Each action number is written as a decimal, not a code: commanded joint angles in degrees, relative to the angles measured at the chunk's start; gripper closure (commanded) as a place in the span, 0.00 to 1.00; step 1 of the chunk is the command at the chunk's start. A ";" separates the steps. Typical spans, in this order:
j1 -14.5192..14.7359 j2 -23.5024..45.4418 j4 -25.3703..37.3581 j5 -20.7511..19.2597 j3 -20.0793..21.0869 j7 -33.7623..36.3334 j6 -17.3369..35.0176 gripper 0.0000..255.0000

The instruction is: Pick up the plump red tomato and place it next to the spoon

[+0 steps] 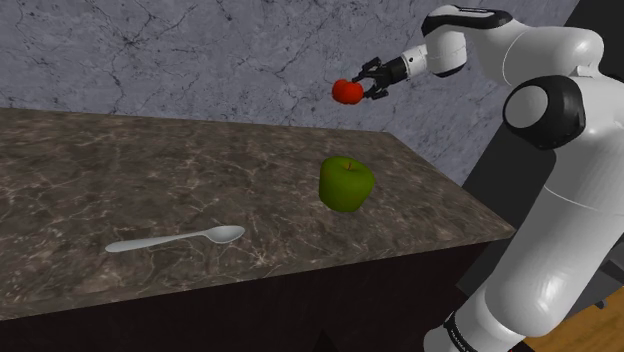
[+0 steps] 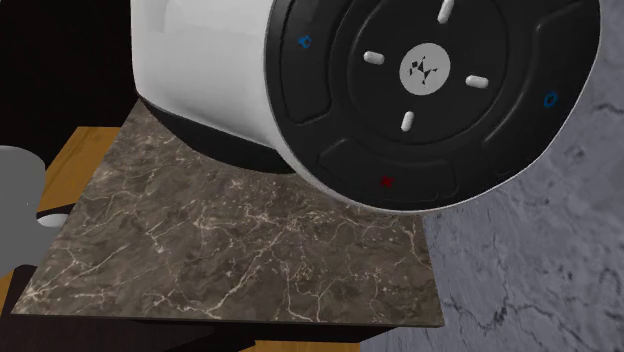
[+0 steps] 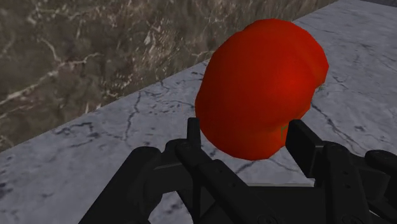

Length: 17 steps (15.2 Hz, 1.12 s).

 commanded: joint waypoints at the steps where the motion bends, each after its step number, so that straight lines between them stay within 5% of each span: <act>1: -0.19 0.23 1.63 -0.10 -0.09 1.09 -0.98 1.00; 9: 6.51 -14.83 -15.53 -6.39 4.66 5.20 10.80 1.00; 17: 9.73 -27.89 -30.14 -9.85 13.32 12.18 22.17 1.00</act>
